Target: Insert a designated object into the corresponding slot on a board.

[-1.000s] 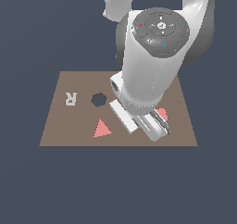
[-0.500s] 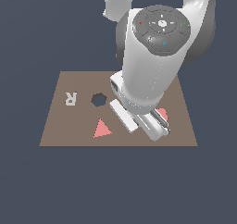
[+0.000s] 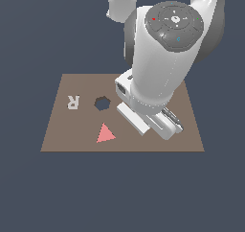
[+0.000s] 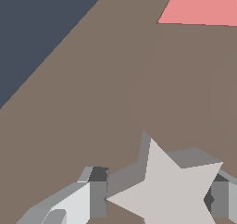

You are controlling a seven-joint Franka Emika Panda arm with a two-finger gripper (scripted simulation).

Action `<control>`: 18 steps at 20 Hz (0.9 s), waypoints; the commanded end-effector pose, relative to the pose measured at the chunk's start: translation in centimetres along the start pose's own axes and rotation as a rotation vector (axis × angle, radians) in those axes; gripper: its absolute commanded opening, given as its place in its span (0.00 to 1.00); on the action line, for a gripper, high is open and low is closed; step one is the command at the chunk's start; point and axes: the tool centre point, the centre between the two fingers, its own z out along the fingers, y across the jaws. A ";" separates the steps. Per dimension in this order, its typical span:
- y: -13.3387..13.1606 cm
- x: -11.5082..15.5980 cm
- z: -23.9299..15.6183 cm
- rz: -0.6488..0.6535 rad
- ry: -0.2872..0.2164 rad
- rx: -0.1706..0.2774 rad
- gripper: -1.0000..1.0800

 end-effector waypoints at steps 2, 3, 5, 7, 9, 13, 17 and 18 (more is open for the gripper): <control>0.1 -0.8 -0.1 -0.084 0.000 0.001 0.00; 0.1 -1.1 -0.1 -0.112 0.000 0.001 0.00; 0.2 -1.7 -0.1 -0.173 0.000 0.001 0.00; 0.4 -2.4 -0.1 -0.241 0.000 0.001 0.00; 0.6 -3.1 -0.2 -0.315 0.000 0.001 0.00; 1.4 -4.7 -0.2 -0.481 0.001 0.001 0.00; 2.5 -6.2 -0.3 -0.662 0.001 0.002 0.00; 2.8 -6.5 -0.3 -0.706 0.001 0.002 0.00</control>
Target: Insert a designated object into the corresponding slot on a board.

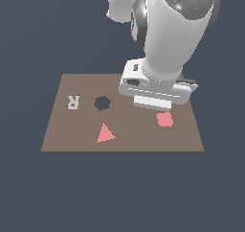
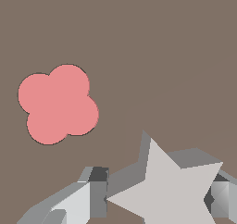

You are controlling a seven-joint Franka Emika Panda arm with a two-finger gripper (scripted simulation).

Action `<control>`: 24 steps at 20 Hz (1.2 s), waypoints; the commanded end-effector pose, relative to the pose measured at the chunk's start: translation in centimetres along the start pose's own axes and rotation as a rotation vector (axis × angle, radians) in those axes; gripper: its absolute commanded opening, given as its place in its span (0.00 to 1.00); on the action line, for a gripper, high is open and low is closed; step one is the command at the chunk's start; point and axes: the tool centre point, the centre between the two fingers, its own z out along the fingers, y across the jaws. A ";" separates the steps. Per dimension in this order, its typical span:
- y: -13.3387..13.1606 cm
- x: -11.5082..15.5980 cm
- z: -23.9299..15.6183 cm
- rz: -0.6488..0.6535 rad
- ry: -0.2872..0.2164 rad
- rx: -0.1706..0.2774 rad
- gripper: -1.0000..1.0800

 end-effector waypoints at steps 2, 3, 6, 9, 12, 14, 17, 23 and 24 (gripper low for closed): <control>0.2 -1.6 -0.1 -0.157 0.001 0.000 0.00; 0.3 -2.0 -0.1 -0.201 0.001 0.000 0.00; 0.8 -3.3 -0.2 -0.329 0.001 0.000 0.00; 1.4 -4.4 -0.2 -0.454 0.000 0.000 0.00; 2.1 -5.5 -0.2 -0.574 0.000 0.000 0.00; 2.5 -6.0 -0.3 -0.645 0.000 0.000 0.00; 3.3 -6.7 -0.3 -0.740 0.000 0.000 0.00; 4.5 -7.6 -0.4 -0.886 0.000 0.000 0.00; 4.7 -7.7 -0.4 -0.905 0.000 0.000 0.00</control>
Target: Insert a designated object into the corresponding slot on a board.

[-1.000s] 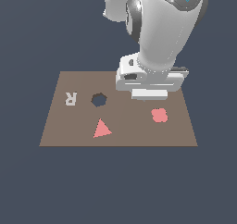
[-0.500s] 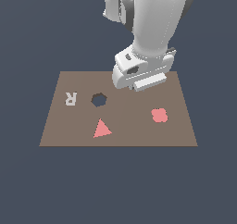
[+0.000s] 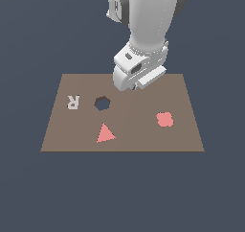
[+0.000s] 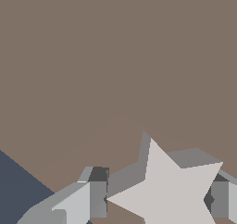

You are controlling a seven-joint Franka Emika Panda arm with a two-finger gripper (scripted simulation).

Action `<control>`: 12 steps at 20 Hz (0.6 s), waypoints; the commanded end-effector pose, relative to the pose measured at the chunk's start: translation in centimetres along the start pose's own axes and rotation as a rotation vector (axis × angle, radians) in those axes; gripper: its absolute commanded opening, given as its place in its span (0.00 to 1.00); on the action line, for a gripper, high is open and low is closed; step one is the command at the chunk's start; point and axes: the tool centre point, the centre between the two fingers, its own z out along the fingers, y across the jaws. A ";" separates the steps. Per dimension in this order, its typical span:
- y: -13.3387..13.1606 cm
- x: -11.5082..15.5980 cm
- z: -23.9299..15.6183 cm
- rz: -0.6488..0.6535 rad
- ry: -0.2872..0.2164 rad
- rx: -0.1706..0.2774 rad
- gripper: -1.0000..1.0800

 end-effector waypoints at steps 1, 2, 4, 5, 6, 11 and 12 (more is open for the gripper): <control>0.1 -0.5 0.0 -0.052 0.000 0.000 0.00; 0.1 -0.7 0.0 -0.068 0.000 0.000 0.00; 0.2 -1.0 0.0 -0.097 0.000 0.000 0.00; 0.2 -1.1 -0.1 -0.109 0.000 0.000 0.00; 0.3 -1.2 -0.1 -0.120 0.000 0.000 0.00; 0.4 -1.6 -0.1 -0.155 0.000 0.000 0.00; 0.4 -1.6 -0.1 -0.158 0.000 0.000 0.00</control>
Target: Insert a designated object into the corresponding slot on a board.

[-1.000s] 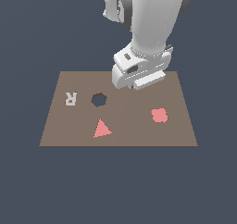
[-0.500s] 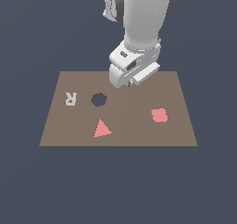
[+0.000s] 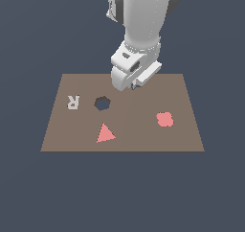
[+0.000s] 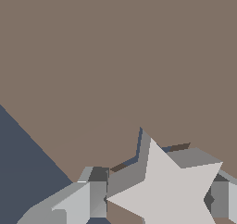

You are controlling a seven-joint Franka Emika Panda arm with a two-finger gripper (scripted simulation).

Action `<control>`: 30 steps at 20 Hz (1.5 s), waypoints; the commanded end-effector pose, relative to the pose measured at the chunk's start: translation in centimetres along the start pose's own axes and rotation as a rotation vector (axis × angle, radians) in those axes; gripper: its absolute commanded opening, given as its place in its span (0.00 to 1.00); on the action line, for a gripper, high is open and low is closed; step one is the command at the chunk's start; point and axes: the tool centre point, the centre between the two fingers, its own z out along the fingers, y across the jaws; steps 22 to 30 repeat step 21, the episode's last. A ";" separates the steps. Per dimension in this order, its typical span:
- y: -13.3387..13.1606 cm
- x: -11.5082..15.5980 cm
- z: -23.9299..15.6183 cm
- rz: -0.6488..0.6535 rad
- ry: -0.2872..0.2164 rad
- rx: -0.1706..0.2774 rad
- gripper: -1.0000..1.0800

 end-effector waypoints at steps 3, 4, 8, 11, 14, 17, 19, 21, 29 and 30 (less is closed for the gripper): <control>0.0 -0.1 0.0 -0.007 0.000 0.000 0.00; 0.0 -0.1 0.0 -0.007 0.000 0.000 0.00; 0.0 -0.1 0.7 -0.007 0.000 -0.002 0.00; 0.1 -0.1 1.0 -0.008 0.001 -0.002 0.00; 0.1 -0.1 1.0 -0.008 0.001 -0.002 0.96; 0.1 -0.1 1.0 -0.008 0.001 -0.002 0.96; 0.1 -0.1 1.0 -0.008 0.001 -0.002 0.96; 0.1 -0.1 1.0 -0.008 0.001 -0.002 0.96; 0.1 -0.1 1.0 -0.008 0.001 -0.002 0.96; 0.1 -0.1 1.0 -0.008 0.001 -0.002 0.96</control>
